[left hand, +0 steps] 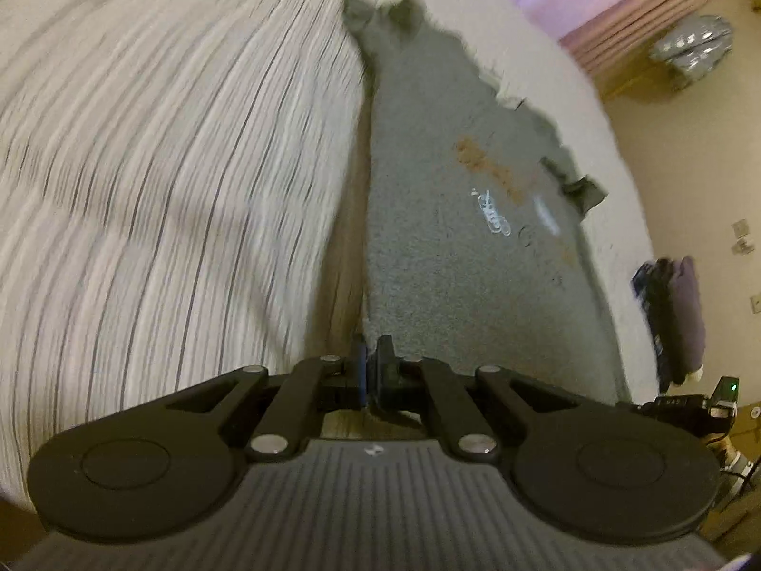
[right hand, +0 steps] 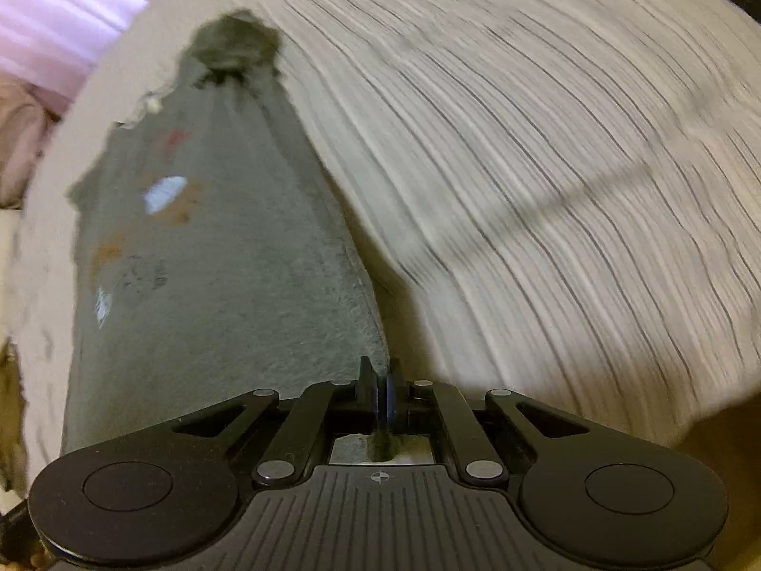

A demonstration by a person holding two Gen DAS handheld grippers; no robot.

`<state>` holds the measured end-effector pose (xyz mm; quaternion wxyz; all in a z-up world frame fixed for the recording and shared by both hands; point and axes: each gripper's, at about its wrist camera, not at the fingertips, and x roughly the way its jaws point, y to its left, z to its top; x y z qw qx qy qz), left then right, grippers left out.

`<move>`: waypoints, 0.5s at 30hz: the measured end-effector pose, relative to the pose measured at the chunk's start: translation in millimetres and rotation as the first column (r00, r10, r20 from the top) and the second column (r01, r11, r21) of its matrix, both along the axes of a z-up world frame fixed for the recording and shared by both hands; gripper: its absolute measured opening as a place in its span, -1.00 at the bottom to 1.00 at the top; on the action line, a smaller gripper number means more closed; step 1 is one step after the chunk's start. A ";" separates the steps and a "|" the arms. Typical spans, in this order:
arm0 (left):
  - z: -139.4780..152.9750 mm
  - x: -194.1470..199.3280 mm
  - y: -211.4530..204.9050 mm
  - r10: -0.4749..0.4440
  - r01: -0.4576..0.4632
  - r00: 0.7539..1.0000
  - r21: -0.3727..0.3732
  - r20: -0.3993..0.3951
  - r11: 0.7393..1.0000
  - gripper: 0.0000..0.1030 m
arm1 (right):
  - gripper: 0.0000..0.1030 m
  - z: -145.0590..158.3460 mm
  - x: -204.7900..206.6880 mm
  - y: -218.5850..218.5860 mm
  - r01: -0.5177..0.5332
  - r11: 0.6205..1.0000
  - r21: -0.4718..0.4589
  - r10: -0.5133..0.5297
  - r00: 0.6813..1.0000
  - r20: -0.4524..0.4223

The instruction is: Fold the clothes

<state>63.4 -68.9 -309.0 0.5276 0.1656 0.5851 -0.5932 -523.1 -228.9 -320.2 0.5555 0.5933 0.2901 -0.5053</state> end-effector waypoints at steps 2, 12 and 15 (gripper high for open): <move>-14.8 -10.0 5.8 -0.022 0.021 1.000 0.056 0.016 0.998 -0.98 | -0.97 -8.3 -0.1 7.8 0.001 1.000 0.026 0.000 1.000 -0.026; -26.6 -21.2 -16.1 -0.113 0.084 0.984 0.200 0.137 0.976 -0.80 | 0.34 6.6 19.2 -9.8 -0.181 0.980 0.082 0.195 0.953 -0.234; -5.6 -9.6 -26.3 -0.057 0.030 0.986 0.176 0.155 0.984 -0.80 | 0.33 22.0 14.5 -19.5 -0.192 0.980 0.058 0.200 0.928 -0.313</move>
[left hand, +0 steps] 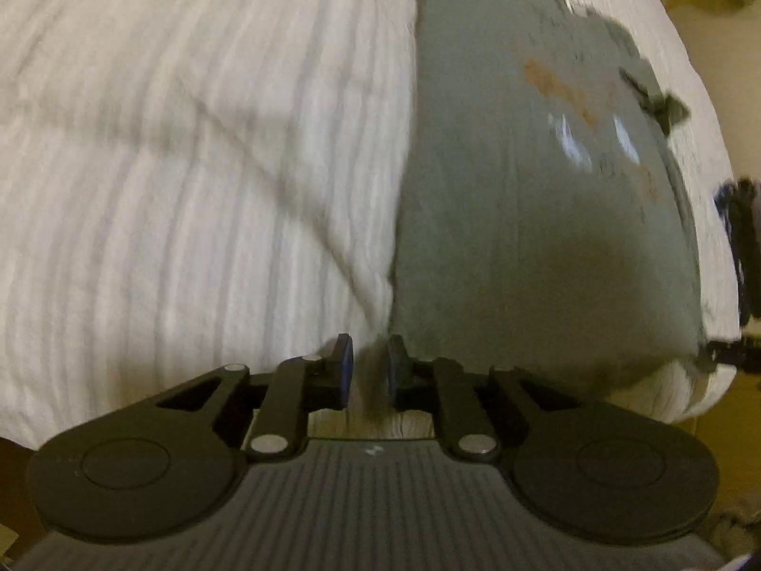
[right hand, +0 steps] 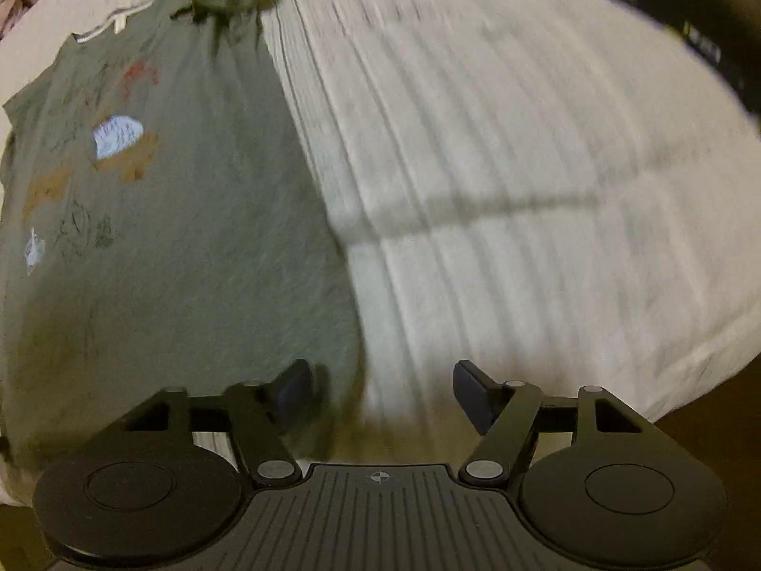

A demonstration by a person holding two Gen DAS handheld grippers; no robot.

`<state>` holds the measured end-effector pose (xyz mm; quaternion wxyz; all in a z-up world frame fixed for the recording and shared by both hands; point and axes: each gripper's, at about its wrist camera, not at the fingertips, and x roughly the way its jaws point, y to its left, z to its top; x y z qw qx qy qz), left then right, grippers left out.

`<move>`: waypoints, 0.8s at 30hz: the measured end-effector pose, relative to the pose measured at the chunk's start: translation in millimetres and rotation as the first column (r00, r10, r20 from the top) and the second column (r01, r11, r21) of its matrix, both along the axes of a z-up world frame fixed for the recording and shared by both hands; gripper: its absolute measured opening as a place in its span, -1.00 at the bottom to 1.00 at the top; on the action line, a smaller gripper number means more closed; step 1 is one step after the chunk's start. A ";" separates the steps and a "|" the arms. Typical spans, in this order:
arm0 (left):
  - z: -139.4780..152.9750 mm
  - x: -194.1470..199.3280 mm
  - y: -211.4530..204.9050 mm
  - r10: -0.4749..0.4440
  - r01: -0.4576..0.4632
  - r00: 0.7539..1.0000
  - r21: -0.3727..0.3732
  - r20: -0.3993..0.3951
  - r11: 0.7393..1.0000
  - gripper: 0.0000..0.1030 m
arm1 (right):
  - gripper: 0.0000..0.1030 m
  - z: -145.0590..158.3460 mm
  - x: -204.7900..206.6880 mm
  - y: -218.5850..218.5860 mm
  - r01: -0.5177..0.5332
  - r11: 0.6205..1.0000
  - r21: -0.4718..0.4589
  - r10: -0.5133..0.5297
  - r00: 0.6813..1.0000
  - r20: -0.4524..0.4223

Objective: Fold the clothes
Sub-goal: 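Lay the t-shirt flat on the bed and release both grippers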

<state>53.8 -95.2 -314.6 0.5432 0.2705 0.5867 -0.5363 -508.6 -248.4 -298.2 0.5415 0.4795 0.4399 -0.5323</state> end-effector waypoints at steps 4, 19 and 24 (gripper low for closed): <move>18.2 -8.2 -38.6 0.018 -0.016 1.000 -0.105 0.019 0.994 -0.80 | 0.33 18.5 4.2 -26.9 0.008 0.994 -0.110 -0.015 0.998 -0.064; -31.4 -95.5 -96.8 -0.091 0.090 0.995 -0.020 -0.032 0.996 -0.81 | -0.25 -39.4 49.9 -56.7 -0.261 0.965 0.000 0.261 0.965 0.002; 1.1 -94.5 -127.6 -0.054 0.056 0.998 -0.070 0.033 0.996 -0.80 | -0.25 9.5 54.2 -104.7 -0.293 0.944 -0.152 0.284 0.955 -0.082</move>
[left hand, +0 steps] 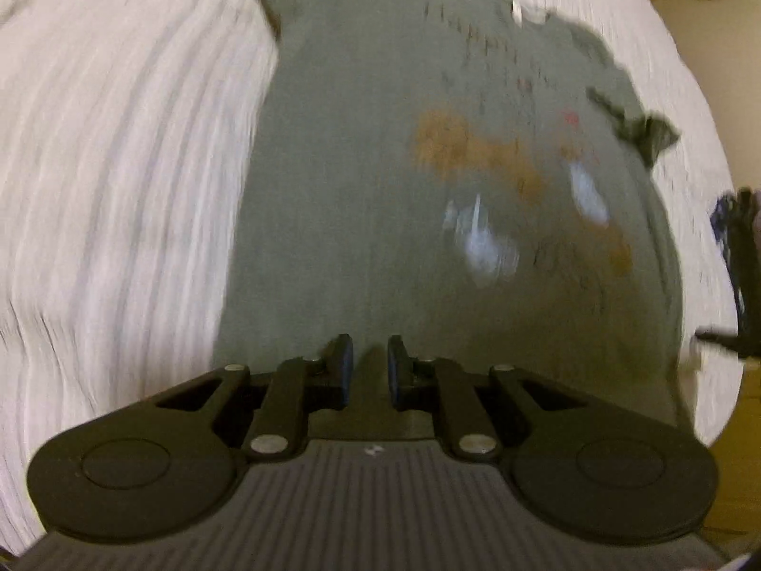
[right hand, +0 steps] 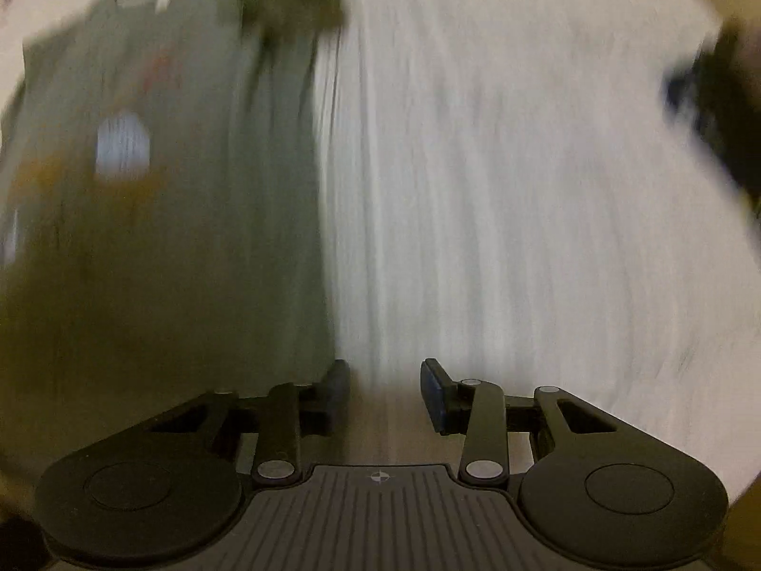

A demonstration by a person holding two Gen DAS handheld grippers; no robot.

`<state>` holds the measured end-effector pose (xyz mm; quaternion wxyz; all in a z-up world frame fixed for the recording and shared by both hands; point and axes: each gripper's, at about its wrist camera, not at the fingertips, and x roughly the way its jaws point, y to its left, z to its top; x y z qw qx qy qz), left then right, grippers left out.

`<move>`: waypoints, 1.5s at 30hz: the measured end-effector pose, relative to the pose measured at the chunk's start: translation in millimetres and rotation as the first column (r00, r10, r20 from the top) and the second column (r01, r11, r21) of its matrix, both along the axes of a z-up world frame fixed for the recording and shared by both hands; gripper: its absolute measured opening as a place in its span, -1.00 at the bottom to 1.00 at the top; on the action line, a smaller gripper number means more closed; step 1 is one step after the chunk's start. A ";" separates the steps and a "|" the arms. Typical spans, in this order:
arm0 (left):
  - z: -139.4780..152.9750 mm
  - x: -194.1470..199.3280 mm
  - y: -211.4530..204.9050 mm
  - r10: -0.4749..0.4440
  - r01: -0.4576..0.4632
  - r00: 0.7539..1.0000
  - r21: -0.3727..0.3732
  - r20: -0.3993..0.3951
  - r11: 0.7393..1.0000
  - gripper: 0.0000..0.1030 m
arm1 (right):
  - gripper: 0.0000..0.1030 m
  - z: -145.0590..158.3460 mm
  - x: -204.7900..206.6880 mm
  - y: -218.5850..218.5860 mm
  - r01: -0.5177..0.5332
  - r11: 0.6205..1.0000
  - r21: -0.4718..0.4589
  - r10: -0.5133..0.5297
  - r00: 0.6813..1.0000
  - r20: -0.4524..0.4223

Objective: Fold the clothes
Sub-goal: 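Lay the t-shirt flat on the bed and release both grippers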

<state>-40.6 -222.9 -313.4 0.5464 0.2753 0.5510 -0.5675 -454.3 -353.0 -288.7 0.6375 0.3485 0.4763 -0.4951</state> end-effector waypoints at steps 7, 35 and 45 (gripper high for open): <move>24.4 -31.9 -75.7 0.042 -0.050 0.998 -0.183 -0.048 0.982 -0.75 | -0.25 27.1 102.4 -98.6 -0.315 0.864 -0.392 0.328 0.944 -0.037; -18.9 -60.6 -122.3 0.007 -0.013 0.997 -0.094 -0.072 0.996 -0.73 | -0.97 -90.8 -129.6 -217.4 0.672 0.716 0.190 -0.655 0.552 0.516; -24.8 -62.7 -123.5 0.043 -0.049 0.996 -0.082 -0.076 0.995 -0.73 | -0.94 -46.3 -42.5 -178.1 0.372 0.927 0.040 -0.316 0.723 0.614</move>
